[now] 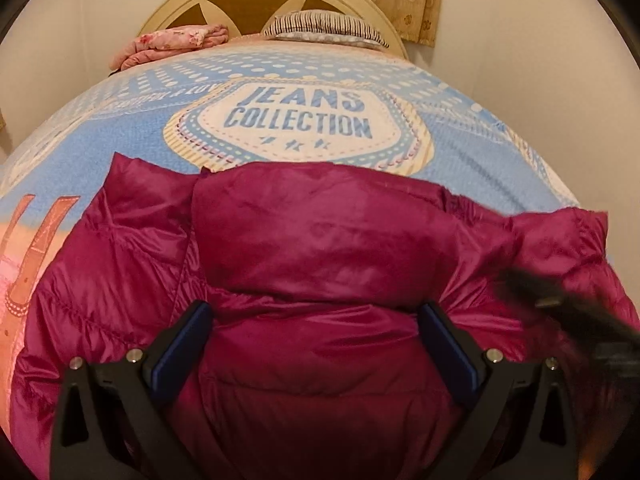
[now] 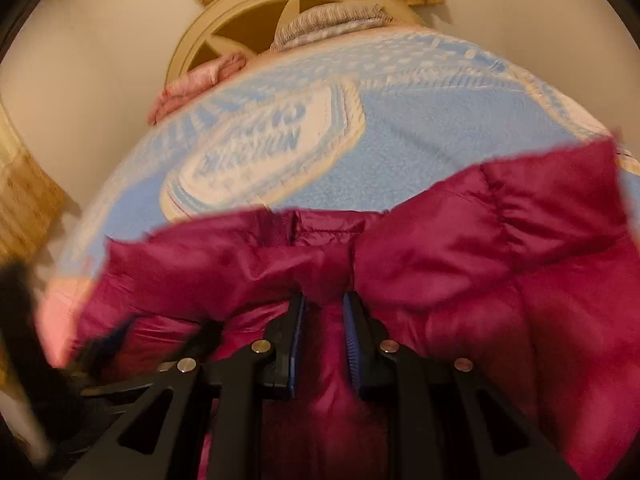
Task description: Fold large clothes
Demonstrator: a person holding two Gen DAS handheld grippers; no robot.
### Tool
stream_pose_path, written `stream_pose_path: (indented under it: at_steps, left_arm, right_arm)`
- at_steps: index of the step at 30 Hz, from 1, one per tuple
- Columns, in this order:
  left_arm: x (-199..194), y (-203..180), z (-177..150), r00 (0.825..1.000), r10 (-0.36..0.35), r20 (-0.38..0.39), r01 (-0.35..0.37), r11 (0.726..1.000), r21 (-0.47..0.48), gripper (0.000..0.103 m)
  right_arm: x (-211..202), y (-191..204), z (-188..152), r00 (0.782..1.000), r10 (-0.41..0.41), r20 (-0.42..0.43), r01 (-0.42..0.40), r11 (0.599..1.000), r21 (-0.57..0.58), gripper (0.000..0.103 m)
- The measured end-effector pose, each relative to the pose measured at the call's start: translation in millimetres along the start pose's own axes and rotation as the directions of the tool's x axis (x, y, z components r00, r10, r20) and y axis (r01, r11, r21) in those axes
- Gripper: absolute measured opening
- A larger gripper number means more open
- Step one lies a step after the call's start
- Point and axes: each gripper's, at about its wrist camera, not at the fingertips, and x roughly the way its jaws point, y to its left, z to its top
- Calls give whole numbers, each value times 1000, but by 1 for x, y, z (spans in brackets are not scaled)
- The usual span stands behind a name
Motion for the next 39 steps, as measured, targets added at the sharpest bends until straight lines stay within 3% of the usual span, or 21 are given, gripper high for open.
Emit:
stream_pose_path:
  at_steps: [2, 7, 9, 11, 17, 23, 25, 29, 32, 37, 39]
  left_arm:
    - [0, 1, 0, 1000, -3, 0, 3, 1000, -3, 103]
    - [1, 0, 0, 1000, -4, 1, 4, 1000, -4, 103]
    - [0, 0, -1, 1000, -4, 1, 4, 1000, -3, 103]
    - [0, 0, -1, 1000, -5, 1, 5, 1000, -4, 103]
    - [-1, 1, 0, 1000, 0, 0, 0, 1000, -2, 103]
    - [-4, 1, 0, 1000, 3, -22, -3, 1000, 13, 103]
    - [-14, 3, -1, 999, -6, -36, 7, 999, 38, 103]
    - [-68, 26, -14, 1000, -3, 20, 2, 999, 49, 103]
    - [-115, 62, -35, 997, 20, 79, -18, 999, -32, 103]
    - [-172, 118, -86, 972, 152, 181, -112, 970, -215, 103]
    - [-179, 132, -106, 975, 130, 181, -77, 958, -275, 103]
  right_arm:
    - [-39, 10, -6, 996, 42, 74, -40, 999, -26, 19]
    - [-80, 18, -38, 977, -151, 152, 171, 977, -129, 19]
    - [-70, 6, -46, 974, -195, 114, 209, 970, -128, 19]
    - [-56, -8, -52, 980, -184, 72, 191, 976, -102, 19]
    - [-42, -12, -64, 973, -205, 106, 219, 965, -142, 20]
    - [-40, -23, -64, 983, -154, 96, 163, 982, -98, 21]
    - [-39, -24, -63, 984, -150, 94, 159, 983, -93, 21]
    - [-38, -22, -63, 984, -154, 94, 163, 982, -94, 21]
    - [-40, -25, -65, 985, -146, 96, 155, 984, -90, 21]
    - [-41, -22, -64, 982, -165, 97, 174, 980, -100, 21]
    - [-41, -17, -63, 978, -187, 87, 196, 974, -109, 21]
